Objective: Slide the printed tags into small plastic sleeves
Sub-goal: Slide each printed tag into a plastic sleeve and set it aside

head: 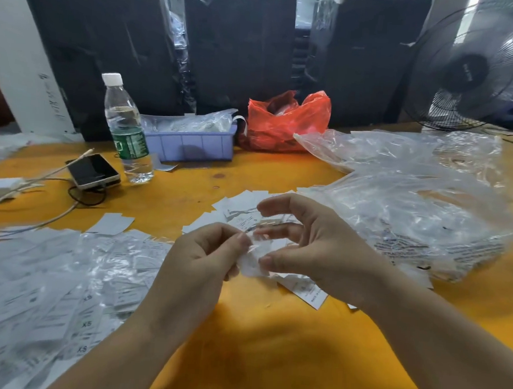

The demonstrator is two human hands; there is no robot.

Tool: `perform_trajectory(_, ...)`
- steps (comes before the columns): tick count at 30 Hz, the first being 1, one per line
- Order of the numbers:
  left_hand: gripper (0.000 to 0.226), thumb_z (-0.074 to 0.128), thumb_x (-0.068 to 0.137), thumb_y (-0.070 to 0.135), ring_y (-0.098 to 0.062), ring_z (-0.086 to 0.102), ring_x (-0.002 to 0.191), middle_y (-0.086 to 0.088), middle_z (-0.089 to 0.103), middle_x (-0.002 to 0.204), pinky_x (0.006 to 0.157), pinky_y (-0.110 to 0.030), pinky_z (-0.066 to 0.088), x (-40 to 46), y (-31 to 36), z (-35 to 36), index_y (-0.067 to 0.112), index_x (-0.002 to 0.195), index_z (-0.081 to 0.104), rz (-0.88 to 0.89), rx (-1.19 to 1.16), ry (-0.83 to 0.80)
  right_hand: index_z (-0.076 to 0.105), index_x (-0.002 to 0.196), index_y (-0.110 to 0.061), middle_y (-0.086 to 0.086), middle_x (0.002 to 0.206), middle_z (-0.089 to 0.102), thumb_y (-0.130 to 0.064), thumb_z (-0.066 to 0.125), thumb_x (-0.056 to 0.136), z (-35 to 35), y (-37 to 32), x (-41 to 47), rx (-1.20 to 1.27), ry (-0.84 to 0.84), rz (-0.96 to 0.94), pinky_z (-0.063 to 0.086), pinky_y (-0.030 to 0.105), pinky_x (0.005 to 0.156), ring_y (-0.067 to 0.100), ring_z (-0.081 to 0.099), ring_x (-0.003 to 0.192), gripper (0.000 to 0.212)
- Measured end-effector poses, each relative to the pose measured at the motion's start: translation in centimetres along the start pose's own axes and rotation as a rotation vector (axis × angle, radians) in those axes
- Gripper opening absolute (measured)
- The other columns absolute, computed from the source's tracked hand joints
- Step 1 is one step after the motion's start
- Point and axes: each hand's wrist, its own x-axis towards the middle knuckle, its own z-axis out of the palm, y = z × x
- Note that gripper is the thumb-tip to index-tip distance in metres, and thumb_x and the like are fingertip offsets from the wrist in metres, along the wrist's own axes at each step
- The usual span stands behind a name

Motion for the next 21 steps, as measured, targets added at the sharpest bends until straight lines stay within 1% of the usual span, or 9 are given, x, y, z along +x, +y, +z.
perform_trajectory(2, 0.020, 0.062, 0.091, 0.029, -0.015, 0.052, 0.059, -0.018, 0.061, 0.071, 0.059, -0.027, 0.043, -0.05, 0.08, -0.11, 0.020, 0.075, 0.071, 0.016, 0.017, 0.016, 0.060, 0.116, -0.020, 0.002, 0.114, 0.062, 0.009, 0.077, 0.073, -0.02, 0.05, 0.10, -0.011, 0.002, 0.028, 0.059, 0.049, 0.080, 0.014, 0.068, 0.098, 0.055)
perform_trajectory(4, 0.019, 0.064, 0.088, 0.030, -0.013, 0.051, 0.058, -0.016, 0.061, 0.068, 0.055, -0.024, 0.041, -0.09, 0.38, -0.16, 0.019, 0.074, 0.071, 0.030, -0.001, 0.041, 0.058, 0.118, -0.014, 0.008, 0.102, 0.066, 0.007, 0.073, 0.078, 0.03, 0.04, 0.15, 0.035, -0.031, 0.060, 0.058, 0.046, 0.080, 0.024, 0.068, 0.086, 0.048)
perform_trajectory(6, 0.019, 0.066, 0.083, 0.034, -0.011, 0.050, 0.056, -0.013, 0.060, 0.066, 0.051, -0.021, 0.040, -0.11, 0.58, -0.20, 0.018, 0.074, 0.070, 0.040, -0.018, 0.059, 0.058, 0.117, -0.007, 0.011, 0.091, 0.065, 0.004, 0.070, 0.082, 0.23, -0.07, 0.06, 0.077, -0.062, 0.076, 0.055, 0.039, 0.070, 0.029, 0.063, 0.076, 0.039)
perform_trajectory(8, 0.022, 0.066, 0.077, 0.040, -0.012, 0.050, 0.056, -0.013, 0.059, 0.066, 0.051, -0.021, 0.040, -0.16, 0.69, -0.22, 0.019, 0.074, 0.070, 0.048, -0.021, 0.059, 0.059, 0.113, 0.001, 0.011, 0.084, 0.062, 0.002, 0.068, 0.085, 0.49, -0.24, -0.07, 0.077, -0.071, 0.067, 0.050, 0.030, 0.060, 0.027, 0.058, 0.072, 0.029)
perform_trajectory(11, 0.023, 0.067, 0.074, 0.044, -0.011, 0.054, 0.057, -0.008, 0.062, 0.065, 0.051, -0.020, 0.043, -0.20, 0.65, -0.30, 0.020, 0.074, 0.070, 0.057, -0.026, 0.066, 0.062, 0.105, 0.008, 0.006, 0.073, 0.062, -0.002, 0.064, 0.088, 0.58, -0.49, -0.17, 0.051, -0.075, 0.057, 0.047, 0.026, 0.055, 0.021, 0.057, 0.067, 0.020)
perform_trajectory(15, 0.022, 0.069, 0.073, 0.044, -0.008, 0.052, 0.055, 0.003, 0.059, 0.057, 0.049, -0.016, 0.042, -0.07, 0.44, -0.32, 0.022, 0.073, 0.069, 0.069, -0.041, 0.084, 0.063, 0.099, 0.010, 0.009, 0.071, 0.059, -0.003, 0.061, 0.091, 0.41, -0.62, -0.21, 0.031, -0.099, 0.068, 0.045, 0.026, 0.056, 0.016, 0.054, 0.062, 0.016)
perform_trajectory(19, 0.024, 0.069, 0.072, 0.048, -0.008, 0.051, 0.054, 0.005, 0.058, 0.057, 0.049, -0.017, 0.042, -0.12, 0.47, -0.44, 0.024, 0.073, 0.069, 0.080, -0.017, 0.084, 0.066, 0.094, 0.005, 0.011, 0.073, 0.059, 0.001, 0.065, 0.087, 0.46, -0.53, -0.20, 0.038, -0.096, 0.089, 0.046, 0.032, 0.058, 0.019, 0.053, 0.061, 0.008)
perform_trajectory(21, 0.023, 0.069, 0.072, 0.047, -0.006, 0.050, 0.053, 0.006, 0.057, 0.056, 0.048, -0.015, 0.041, -0.15, 0.59, -0.48, 0.024, 0.073, 0.069, 0.089, -0.013, 0.085, 0.067, 0.091, 0.001, 0.009, 0.071, 0.059, 0.000, 0.066, 0.086, 0.51, -0.54, -0.19, 0.030, -0.089, 0.090, 0.046, 0.030, 0.057, 0.018, 0.053, 0.061, 0.005)
